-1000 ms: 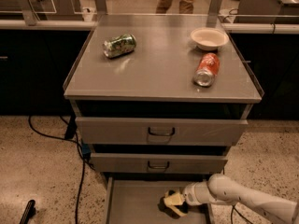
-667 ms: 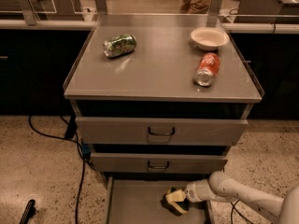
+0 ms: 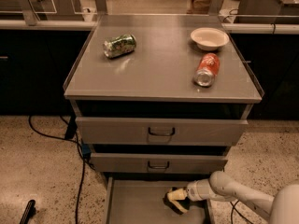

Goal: Place sponge into bottom drawer

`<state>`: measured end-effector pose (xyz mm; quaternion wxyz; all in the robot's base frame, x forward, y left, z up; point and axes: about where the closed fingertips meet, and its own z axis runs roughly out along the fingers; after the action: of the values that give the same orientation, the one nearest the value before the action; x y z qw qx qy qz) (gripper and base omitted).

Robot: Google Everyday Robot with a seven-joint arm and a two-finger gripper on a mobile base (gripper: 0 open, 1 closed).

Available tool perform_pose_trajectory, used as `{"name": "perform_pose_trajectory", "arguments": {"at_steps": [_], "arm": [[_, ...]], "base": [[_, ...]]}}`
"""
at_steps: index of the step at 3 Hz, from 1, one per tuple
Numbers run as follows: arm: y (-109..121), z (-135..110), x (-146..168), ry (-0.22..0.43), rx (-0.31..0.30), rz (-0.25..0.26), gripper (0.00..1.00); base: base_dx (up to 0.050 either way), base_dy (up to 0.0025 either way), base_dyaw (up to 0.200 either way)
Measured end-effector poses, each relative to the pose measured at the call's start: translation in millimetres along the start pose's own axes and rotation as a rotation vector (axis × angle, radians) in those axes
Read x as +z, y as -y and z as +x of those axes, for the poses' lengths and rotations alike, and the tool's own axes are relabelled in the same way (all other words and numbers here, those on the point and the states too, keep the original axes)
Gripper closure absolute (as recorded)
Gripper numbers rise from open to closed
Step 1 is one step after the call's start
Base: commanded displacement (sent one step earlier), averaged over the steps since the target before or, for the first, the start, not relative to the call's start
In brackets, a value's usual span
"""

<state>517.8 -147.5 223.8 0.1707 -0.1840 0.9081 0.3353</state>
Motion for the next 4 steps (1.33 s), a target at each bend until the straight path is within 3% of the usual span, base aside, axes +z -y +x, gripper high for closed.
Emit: {"name": "perform_pose_trajectory", "arguments": {"at_steps": [2, 3, 4], "arm": [[3, 4, 5, -0.010, -0.005, -0.011, 0.34], [21, 15, 14, -0.018, 0.045, -0.021, 0.11], [23, 13, 14, -0.014, 0.045, -0.018, 0.00]], "base": [[0.000, 0.00000, 0.000], [0.000, 0.00000, 0.000], [0.000, 0.00000, 0.000]]}}
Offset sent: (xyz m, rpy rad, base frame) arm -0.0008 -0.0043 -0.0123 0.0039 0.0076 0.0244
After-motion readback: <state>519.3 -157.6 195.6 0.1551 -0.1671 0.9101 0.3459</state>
